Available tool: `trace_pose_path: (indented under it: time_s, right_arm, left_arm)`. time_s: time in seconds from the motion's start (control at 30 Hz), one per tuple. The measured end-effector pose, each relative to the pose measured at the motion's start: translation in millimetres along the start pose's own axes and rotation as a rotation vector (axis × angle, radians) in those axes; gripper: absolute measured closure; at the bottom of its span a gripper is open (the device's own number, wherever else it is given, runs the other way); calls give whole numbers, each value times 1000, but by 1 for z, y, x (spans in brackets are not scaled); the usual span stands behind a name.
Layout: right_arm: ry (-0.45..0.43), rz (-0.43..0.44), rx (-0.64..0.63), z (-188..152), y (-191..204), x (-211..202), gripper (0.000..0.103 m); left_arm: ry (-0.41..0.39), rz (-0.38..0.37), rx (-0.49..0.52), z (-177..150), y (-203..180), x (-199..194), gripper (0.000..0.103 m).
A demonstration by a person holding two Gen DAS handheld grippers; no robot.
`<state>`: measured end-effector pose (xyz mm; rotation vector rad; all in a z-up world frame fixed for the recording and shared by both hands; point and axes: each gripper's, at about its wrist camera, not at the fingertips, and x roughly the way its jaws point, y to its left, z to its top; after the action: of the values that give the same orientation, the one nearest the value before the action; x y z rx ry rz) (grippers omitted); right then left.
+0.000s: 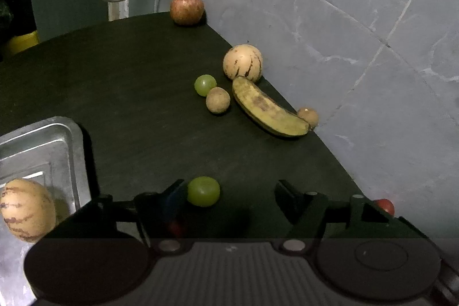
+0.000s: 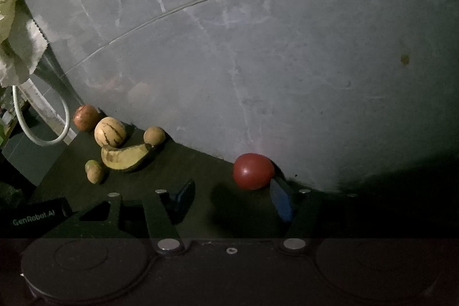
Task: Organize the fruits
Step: 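Grasp the red tomato with the right tool while the left tool grasps the green grape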
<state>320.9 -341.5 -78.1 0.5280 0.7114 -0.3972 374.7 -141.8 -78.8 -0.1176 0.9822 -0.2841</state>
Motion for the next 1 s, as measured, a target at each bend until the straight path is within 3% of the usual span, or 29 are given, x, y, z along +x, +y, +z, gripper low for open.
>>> trace_pose_path:
  time_s: [0.3,0.57,0.8,1.0]
  right_arm:
    - [-21,-42,36,5,0,6,43]
    - [-28,-58,42,5,-2,6,54]
    - [-30,-57,41,5,-3,5,56]
    - [-30,-55,41,6,-3,7,56]
  left_arm:
    - [-27,9,-5,-2,-2,2,35]
    - [-56,18,5,-5,-4,-2,43]
    - [-77,-16,5,-4,-5,-5,46]
    - [-49,27,-15,-1,2,3,46]
